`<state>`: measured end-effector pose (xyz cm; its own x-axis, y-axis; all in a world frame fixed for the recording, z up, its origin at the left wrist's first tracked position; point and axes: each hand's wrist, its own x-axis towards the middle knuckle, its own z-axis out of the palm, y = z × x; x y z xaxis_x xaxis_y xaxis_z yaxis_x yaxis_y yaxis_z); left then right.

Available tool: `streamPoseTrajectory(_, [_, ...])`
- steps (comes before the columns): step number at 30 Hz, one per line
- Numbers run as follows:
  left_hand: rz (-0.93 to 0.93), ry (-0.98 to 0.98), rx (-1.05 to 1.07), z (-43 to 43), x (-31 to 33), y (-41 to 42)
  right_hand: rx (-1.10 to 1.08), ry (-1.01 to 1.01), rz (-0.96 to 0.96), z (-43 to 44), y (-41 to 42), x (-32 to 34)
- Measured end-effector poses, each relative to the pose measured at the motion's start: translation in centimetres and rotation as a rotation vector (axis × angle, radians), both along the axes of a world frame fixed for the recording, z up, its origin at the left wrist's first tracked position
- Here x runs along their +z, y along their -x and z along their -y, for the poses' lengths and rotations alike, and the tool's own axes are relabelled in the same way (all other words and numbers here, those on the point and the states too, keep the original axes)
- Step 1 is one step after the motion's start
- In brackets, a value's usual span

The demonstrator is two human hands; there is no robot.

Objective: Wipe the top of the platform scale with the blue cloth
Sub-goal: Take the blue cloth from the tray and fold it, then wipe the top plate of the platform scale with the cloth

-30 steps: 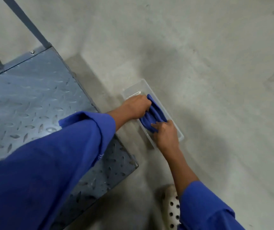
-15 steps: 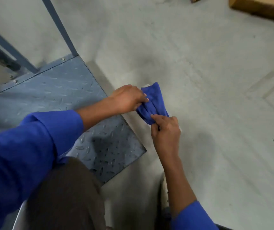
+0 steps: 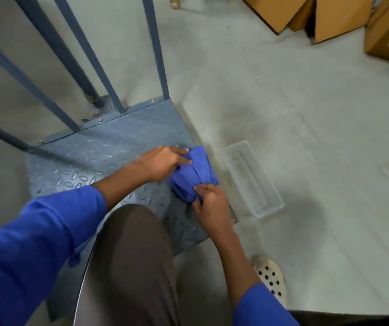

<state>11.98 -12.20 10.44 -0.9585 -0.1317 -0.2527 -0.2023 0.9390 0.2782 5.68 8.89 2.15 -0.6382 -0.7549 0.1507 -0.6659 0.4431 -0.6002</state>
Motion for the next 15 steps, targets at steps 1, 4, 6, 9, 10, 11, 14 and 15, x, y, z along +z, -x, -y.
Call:
streamPoseTrajectory(1, [0.087,-0.016,0.016,-0.4,-0.7,-0.3,0.017,-0.034,0.013,-0.4,-0.3,-0.6])
streamPoseTrajectory(4, [0.178,-0.029,0.185,-1.1,-1.5,-0.9,-0.018,0.068,-0.059,-1.0,-0.8,0.0])
streamPoseTrajectory(6, [0.184,-0.026,0.332,-1.1,-1.1,-1.2,-0.039,0.143,-0.115,-0.4,-1.0,1.2])
streamPoseTrajectory(9, [0.294,0.096,0.619,-2.6,-0.7,-1.9,-0.017,0.106,-0.103,2.1,-1.2,1.2])
streamPoseTrajectory(10, [0.315,0.099,0.739,-3.5,-0.9,-2.3,0.003,0.056,-0.088,3.3,-1.2,0.8])
streamPoseTrajectory(11, [0.307,0.073,0.849,-4.4,-1.4,-2.8,0.030,-0.012,-0.071,4.4,-1.0,0.1])
streamPoseTrajectory(14, [0.185,-0.011,1.015,-7.2,-4.3,-4.8,0.118,-0.237,-0.065,6.0,-0.4,-2.6])
streamPoseTrajectory(15, [0.144,-0.009,1.013,-7.9,-5.6,-5.4,0.139,-0.253,-0.108,5.7,-0.2,-3.6])
